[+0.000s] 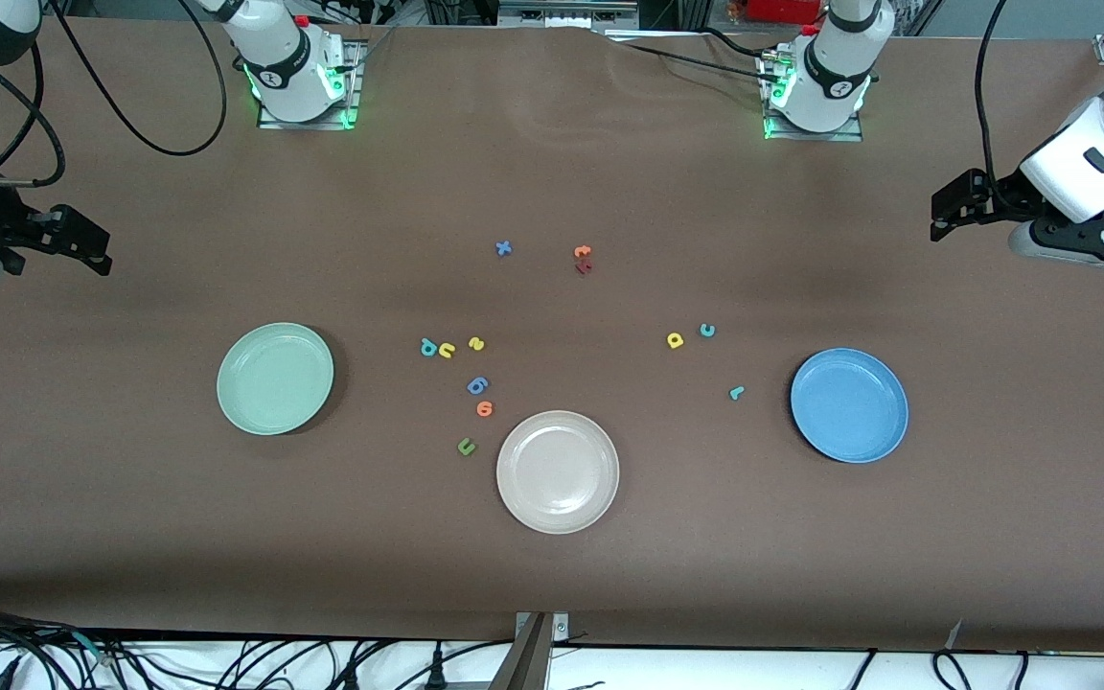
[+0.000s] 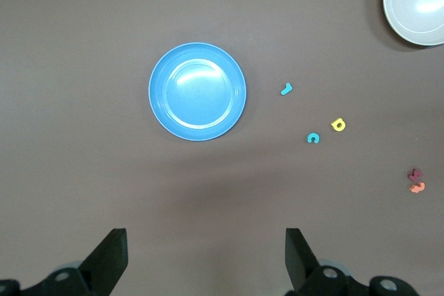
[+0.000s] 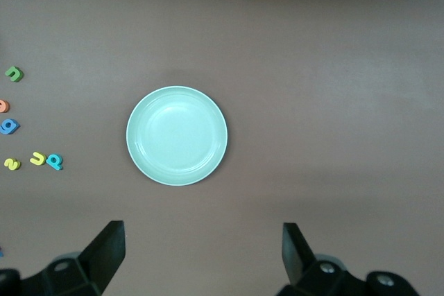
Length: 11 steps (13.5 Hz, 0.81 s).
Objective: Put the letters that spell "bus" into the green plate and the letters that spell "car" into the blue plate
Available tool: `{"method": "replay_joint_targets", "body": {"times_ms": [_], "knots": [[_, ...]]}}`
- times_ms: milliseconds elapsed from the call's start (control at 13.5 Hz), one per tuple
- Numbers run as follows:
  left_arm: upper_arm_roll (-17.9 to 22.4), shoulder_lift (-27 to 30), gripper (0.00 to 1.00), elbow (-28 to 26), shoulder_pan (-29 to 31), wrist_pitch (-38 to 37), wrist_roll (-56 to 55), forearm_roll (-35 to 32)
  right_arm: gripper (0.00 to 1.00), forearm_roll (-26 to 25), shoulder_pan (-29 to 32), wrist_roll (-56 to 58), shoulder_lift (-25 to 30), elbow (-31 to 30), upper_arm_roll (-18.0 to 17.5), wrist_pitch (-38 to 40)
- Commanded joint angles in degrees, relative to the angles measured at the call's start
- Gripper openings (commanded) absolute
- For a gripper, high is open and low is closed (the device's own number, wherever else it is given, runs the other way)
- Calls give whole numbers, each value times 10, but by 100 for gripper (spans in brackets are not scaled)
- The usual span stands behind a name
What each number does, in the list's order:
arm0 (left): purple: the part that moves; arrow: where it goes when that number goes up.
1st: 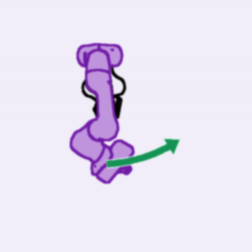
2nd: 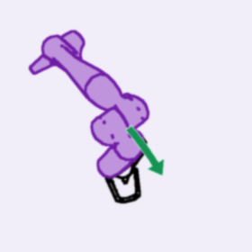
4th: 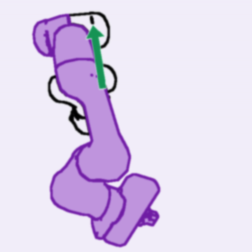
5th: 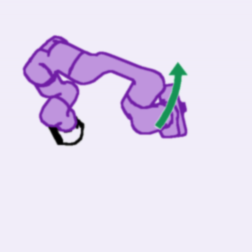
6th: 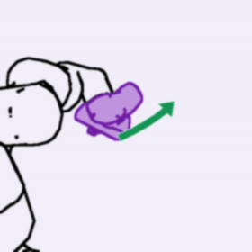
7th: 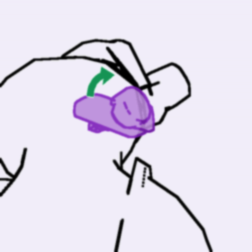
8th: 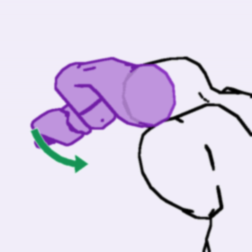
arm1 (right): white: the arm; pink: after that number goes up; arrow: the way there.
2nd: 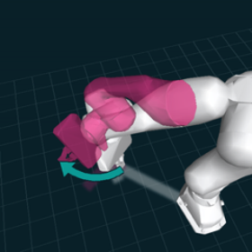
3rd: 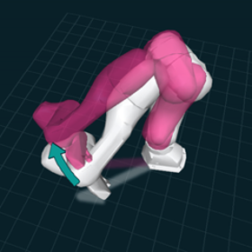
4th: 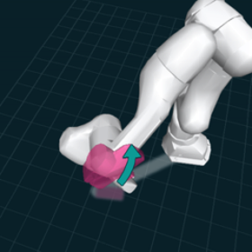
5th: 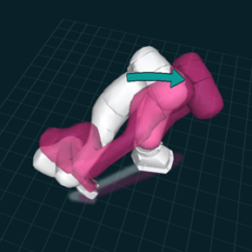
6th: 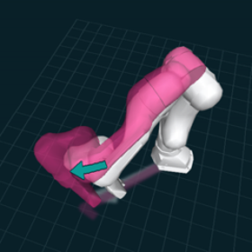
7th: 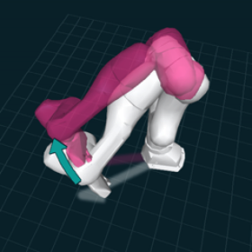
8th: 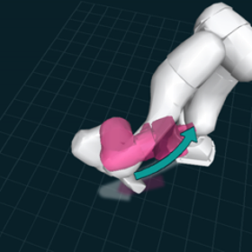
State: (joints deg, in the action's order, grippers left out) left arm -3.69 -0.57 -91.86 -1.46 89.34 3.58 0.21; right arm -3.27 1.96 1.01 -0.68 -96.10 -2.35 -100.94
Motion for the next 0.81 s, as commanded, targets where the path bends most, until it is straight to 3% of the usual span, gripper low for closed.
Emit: {"method": "replay_joint_targets", "body": {"times_ms": [0,741], "knots": [[0,10,100,-7,2,-2,4,1,100,5,8,-13,-7,16,-10,15],[0,10,100,-7,2,-2,3,1,100,5,7,-9,-19,32,-14,24]]}}
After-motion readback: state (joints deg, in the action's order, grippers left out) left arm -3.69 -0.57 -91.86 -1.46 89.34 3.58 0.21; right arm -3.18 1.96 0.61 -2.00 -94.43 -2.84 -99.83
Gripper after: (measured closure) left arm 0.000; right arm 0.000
